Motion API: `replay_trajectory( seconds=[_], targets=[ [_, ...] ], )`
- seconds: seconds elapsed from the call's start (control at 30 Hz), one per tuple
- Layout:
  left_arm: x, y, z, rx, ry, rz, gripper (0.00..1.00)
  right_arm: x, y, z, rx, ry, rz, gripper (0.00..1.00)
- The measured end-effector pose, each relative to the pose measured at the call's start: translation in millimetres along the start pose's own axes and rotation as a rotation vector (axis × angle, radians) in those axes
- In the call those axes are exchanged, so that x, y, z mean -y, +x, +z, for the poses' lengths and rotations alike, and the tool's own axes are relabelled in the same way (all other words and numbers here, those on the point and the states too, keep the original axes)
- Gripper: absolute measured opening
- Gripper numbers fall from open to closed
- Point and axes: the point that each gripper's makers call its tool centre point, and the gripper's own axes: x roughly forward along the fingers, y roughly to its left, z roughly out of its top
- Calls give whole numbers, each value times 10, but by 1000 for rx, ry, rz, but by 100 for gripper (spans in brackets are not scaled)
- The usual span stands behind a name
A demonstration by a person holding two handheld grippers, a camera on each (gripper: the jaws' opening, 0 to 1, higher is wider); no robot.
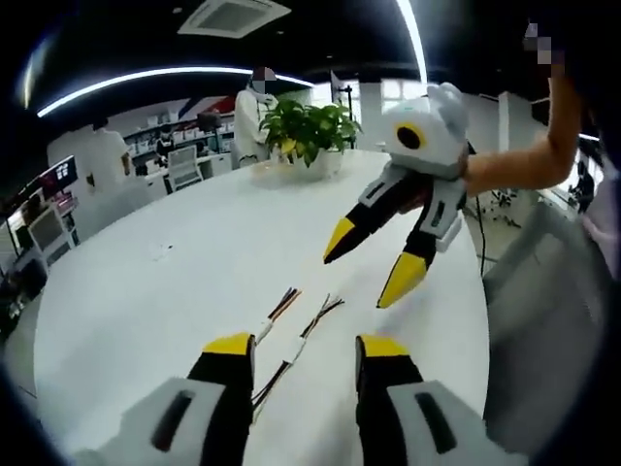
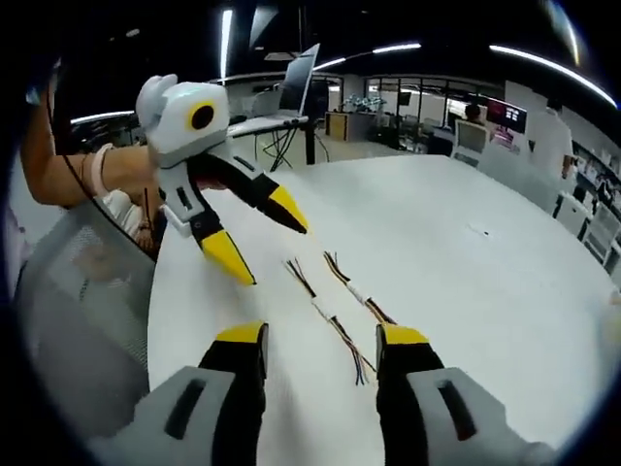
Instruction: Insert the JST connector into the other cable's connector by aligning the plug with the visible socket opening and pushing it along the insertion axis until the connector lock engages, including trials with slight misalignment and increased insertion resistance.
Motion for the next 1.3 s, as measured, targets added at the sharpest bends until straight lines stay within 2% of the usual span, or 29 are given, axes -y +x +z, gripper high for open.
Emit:
replay_trajectory(
  seconds=[0.23,0.33,0.57,0.73,1.03,1.13,1.2,1.3],
  targets=[
    [57,-126,58,6,1,13,46,27,-205,69,34,51,-40,49],
    [70,-155,80,15,-9,26,54,11,-278,76,35,54,-60,52],
    [141,-208,70,19,-37,34,65,-91,-366,107,49,95,-62,60],
    [312,-216,122,56,-74,5,75,-140,-391,110,59,125,-70,71],
    [328,-254,101,66,-143,31,84,-195,-493,101,61,141,-94,83],
    [401,-277,118,92,-186,-6,91,-212,-523,89,65,159,-108,87],
    [417,-306,162,124,-164,-1,94,-233,-543,77,66,161,-115,88],
    [424,-337,175,127,-170,5,98,-266,-581,109,96,156,-129,92]
  ],
)
